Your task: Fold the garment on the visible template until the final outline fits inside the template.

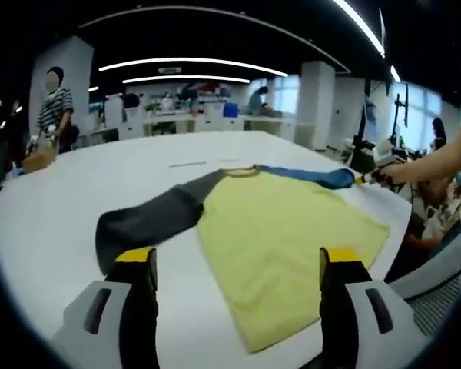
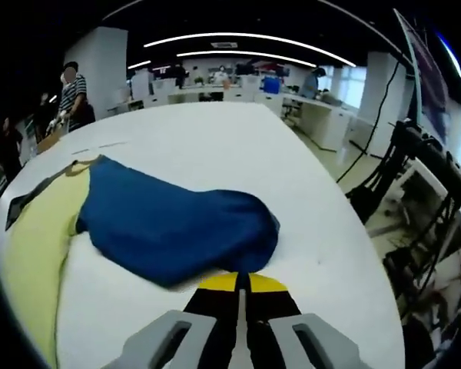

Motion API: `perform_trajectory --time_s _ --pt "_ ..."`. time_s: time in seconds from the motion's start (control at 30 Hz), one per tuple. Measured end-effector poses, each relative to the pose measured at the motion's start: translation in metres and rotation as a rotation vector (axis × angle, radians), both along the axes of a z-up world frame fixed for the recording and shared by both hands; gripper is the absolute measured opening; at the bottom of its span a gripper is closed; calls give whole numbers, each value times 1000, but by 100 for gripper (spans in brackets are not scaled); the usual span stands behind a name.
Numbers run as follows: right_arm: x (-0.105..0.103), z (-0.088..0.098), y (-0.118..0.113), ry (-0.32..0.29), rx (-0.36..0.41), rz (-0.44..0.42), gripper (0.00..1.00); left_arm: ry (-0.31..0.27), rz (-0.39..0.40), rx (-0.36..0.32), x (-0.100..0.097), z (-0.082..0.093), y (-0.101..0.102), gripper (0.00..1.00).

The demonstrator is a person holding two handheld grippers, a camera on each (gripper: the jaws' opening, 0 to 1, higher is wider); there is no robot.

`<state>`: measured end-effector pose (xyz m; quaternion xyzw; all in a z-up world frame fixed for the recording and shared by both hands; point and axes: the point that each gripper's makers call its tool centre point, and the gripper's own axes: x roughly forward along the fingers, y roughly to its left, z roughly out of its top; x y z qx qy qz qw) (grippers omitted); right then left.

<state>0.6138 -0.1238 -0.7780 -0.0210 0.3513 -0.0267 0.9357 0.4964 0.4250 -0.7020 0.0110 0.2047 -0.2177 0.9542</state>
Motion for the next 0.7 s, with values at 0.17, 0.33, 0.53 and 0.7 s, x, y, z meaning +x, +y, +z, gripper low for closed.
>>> perform_trajectory --time_s 0.17,0.33,0.53,0.7 --pt "-5 5 3 -5 -24 33 0 5 -11 10 -2 2 -6 84" --pt "-8 17 0 -36 -47 50 0 1 -12 1 0 3 -7 83" --pt "-10 32 -8 -63 -79 64 0 -6 -18 -10 1 5 -11 83" --pt "-10 45 -16 -84 -86 64 0 -3 -23 -9 2 4 -11 83"
